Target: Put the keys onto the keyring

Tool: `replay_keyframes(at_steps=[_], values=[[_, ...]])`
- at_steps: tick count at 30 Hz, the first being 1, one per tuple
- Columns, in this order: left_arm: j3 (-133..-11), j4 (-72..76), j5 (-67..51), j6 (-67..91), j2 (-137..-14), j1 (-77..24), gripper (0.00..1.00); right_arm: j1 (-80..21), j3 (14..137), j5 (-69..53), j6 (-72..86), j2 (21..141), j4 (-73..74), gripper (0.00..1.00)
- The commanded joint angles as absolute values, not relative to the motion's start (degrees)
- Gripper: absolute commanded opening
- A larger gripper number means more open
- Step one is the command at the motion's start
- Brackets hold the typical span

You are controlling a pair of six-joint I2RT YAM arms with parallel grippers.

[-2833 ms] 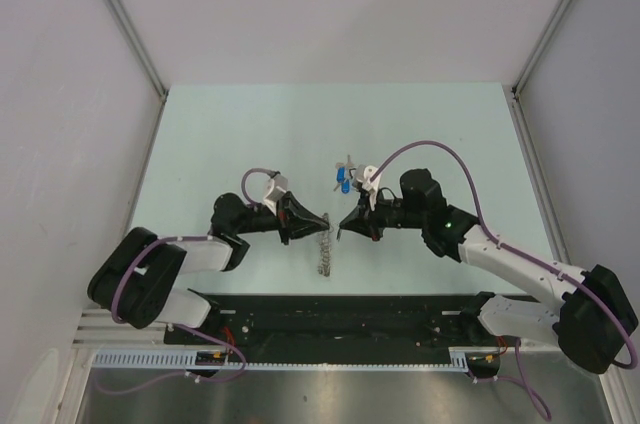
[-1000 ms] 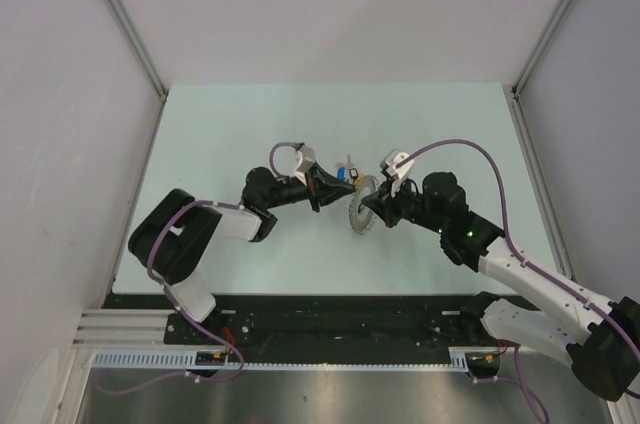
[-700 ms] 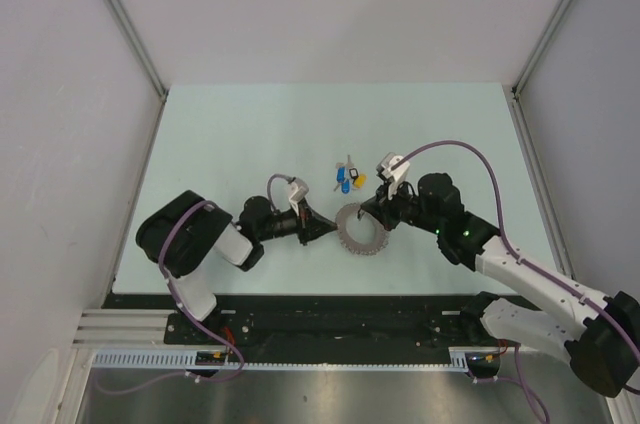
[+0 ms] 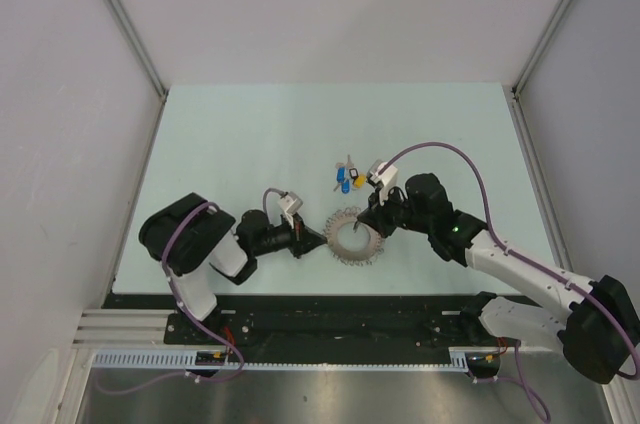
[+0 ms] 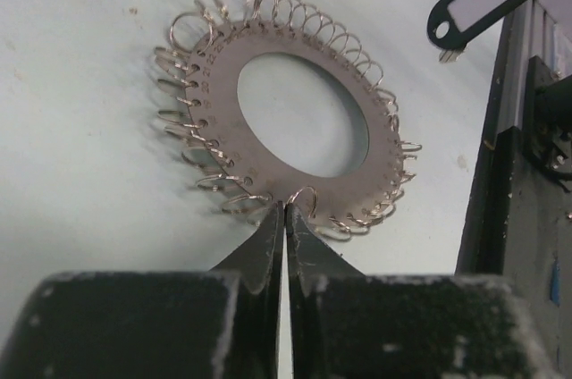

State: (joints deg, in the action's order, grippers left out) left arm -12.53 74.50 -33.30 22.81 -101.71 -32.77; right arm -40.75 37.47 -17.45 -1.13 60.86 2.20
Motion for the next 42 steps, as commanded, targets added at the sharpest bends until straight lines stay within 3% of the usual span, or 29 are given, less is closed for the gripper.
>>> replay_keyframes(at_steps=[1,5,9,13,14,15,17,18,21,27,35,42], values=[[-10.55,98.88,-29.36,21.09,-99.76,-33.49,0.08,-41.13,37.62,-18.55,-1.67,61.00,1.41,0.00],[-9.06,98.79,-27.78,21.01,-97.74,-33.49,0.27,-41.04,37.62,-18.28,-1.85,60.56,1.67,0.00],[-7.47,98.79,-26.46,21.62,-95.02,-33.31,0.35,-41.13,37.62,-18.28,-1.85,60.03,1.85,0.00],[-5.28,95.30,-27.15,24.34,-88.96,-31.30,0.52,-41.13,37.62,-18.37,-1.85,59.33,1.85,0.00],[-5.01,93.19,-29.07,25.56,-87.21,-30.59,0.64,-41.13,37.53,-18.37,-1.85,59.24,1.93,0.00],[-4.92,90.47,-29.87,26.01,-82.75,-29.28,0.67,-41.13,37.53,-18.37,-1.85,58.98,2.02,0.00],[-5.53,79.23,-31.72,26.19,-77.38,-28.39,1.00,-41.31,37.62,-18.28,-1.93,58.80,2.02,0.00],[-5.97,74.40,-31.82,25.67,-71.51,-28.13,1.00,-41.22,37.62,-18.28,-2.02,58.71,1.93,0.00],[-10.71,39.95,-28.07,19.71,-57.46,-28.21,1.00,-41.31,37.62,-18.37,-2.02,58.62,1.76,0.00],[-15.20,14.36,-12.60,17.22,-37.73,-28.12,1.00,-41.75,37.62,-18.28,-2.11,58.45,1.76,0.00],[-8.53,14.58,-6.41,27.34,-17.86,-28.13,1.00,-42.36,37.62,-18.46,-0.88,55.55,2.72,0.00],[-11.95,14.06,-8.00,28.91,-30.46,-28.74,0.99,-42.98,37.53,-17.93,-0.79,55.90,3.69,0.00]])
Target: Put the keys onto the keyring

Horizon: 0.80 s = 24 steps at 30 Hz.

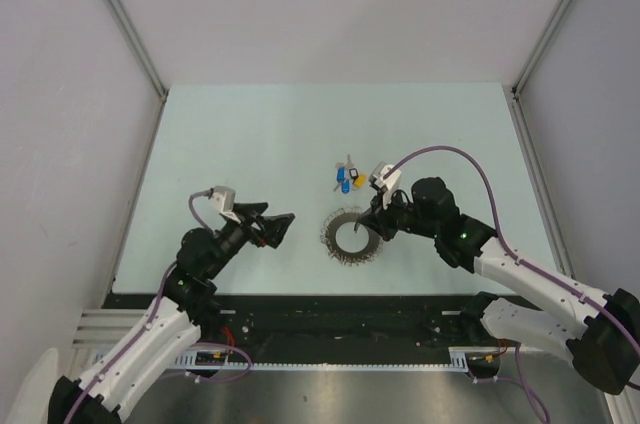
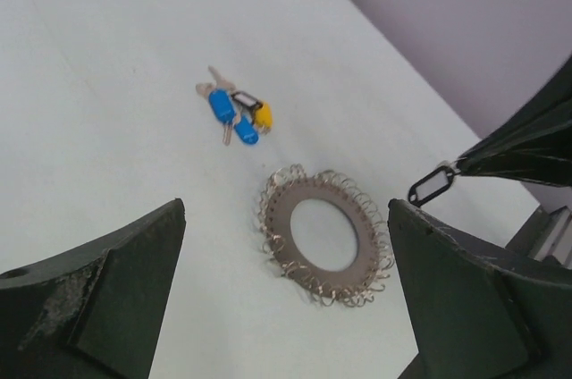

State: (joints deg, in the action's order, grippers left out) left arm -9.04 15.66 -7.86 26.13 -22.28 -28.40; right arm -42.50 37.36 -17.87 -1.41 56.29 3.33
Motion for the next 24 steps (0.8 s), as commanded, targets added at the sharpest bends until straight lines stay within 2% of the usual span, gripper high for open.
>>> replay_keyframes(at_steps=[1,7,9,15,20,21,22,24], values=[[-12.82,14.32,-8.09,29.79,-32.32,-29.18,0.99,-43.07,37.62,-17.84,-0.88,56.07,3.43,0.00],[-13.53,20.92,-0.10,32.87,-43.21,-38.75,1.00,-43.33,37.62,-16.96,-1.49,56.86,4.04,0.00],[-14.41,21.01,4.63,33.13,-45.34,-41.74,1.00,-43.51,37.62,-16.52,-1.58,56.95,4.39,0.00],[-18.71,17.15,7.91,29.28,-51.85,-47.19,0.97,-43.59,37.53,-16.44,-2.11,58.01,3.78,0.00],[-23.20,12.23,7.38,25.75,-56.41,-47.99,0.84,-43.42,37.62,-16.61,-2.02,58.89,3.34,0.00],[-23.81,10.74,7.21,26.10,-57.21,-48.16,0.78,-43.59,37.62,-16.79,-1.85,59.23,3.17,0.00],[-24.95,10.03,7.21,26.71,-57.91,-48.34,0.76,-43.59,37.62,-17.14,-1.58,59.33,3.08,0.00],[-25.75,9.32,6.59,26.63,-59.67,-49.13,0.63,-43.59,37.62,-17.49,-0.88,59.50,3.25,0.00]])
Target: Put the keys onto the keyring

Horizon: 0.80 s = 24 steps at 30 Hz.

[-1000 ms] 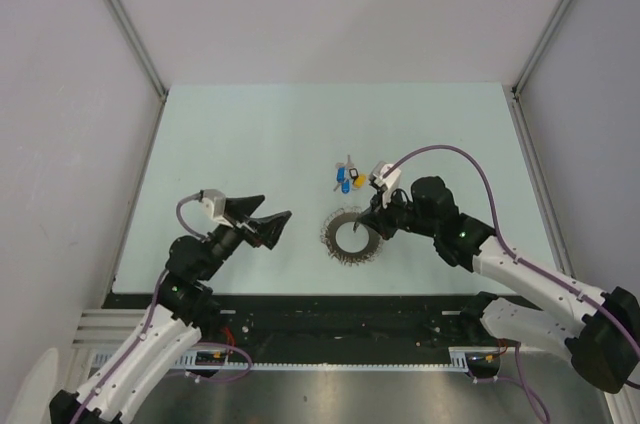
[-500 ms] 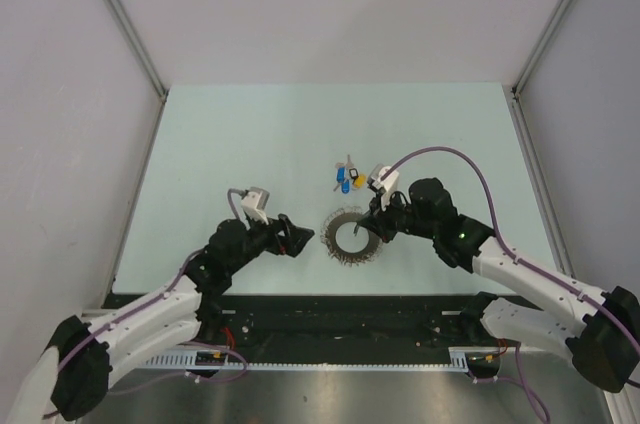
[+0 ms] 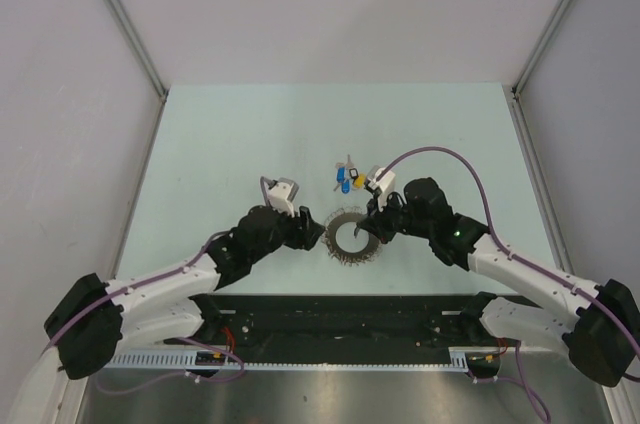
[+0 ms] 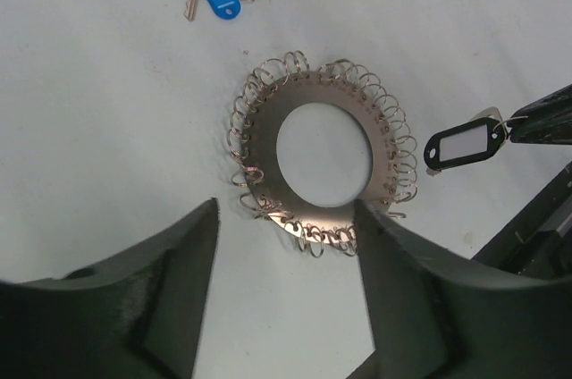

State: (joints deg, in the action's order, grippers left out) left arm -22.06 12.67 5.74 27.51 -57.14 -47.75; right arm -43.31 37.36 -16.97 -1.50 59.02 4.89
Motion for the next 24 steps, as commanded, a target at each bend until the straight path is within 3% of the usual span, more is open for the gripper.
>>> replay_keyframes(at_steps=[1,24], values=[[-26.71,8.79,6.24,26.28,-60.29,-49.30,0.61,-43.68,37.53,-17.66,-0.62,59.50,3.51,0.00],[-58.43,-25.74,-10.72,-19.68,-89.29,-49.57,0.50,-43.68,37.62,-11.43,0.97,53.09,13.27,0.00]])
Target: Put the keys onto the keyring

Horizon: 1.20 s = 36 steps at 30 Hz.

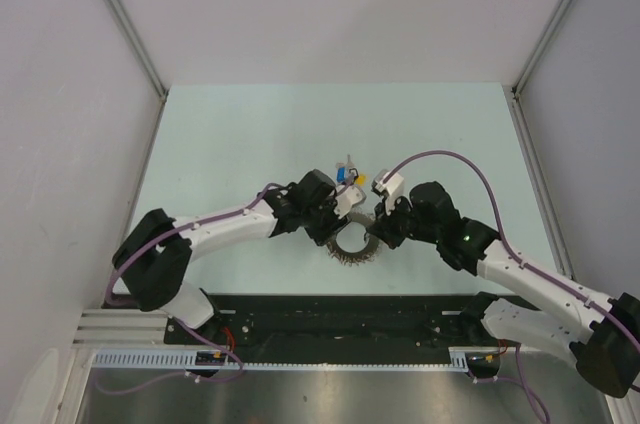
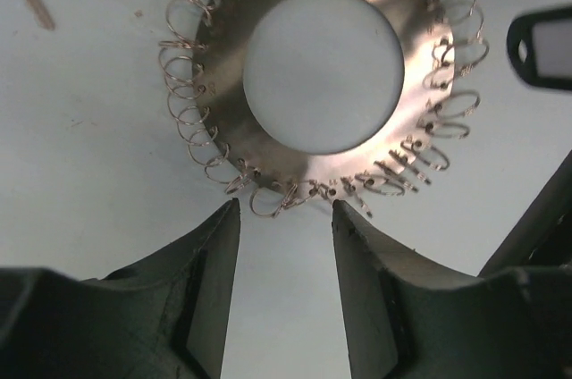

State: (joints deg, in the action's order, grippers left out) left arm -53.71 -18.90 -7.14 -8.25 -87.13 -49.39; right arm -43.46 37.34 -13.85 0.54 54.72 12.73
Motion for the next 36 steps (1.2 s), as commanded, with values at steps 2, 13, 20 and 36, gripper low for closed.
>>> replay_keyframes(at_steps=[2,13,20,36], values=[[-59.58,-27.50,-12.47,-22.39,-90.17,-49.75,0.50,-43.77,37.62,-11.25,1.32,52.56,13.62,0.00],[-64.15,-32.16,-9.41,-30.67,-95.53,-52.56,0.45,-43.51,37.62,-3.52,3.86,45.63,17.31,0.00],[-66.53,-33.92,-8.52,-32.43,-97.56,-52.73,0.38,-42.80,37.62,0.00,4.92,41.40,19.95,0.00],[-67.76,-35.94,-7.74,-33.13,-100.55,-53.61,0.36,-41.04,38.67,5.27,2.29,41.75,22.68,0.00]])
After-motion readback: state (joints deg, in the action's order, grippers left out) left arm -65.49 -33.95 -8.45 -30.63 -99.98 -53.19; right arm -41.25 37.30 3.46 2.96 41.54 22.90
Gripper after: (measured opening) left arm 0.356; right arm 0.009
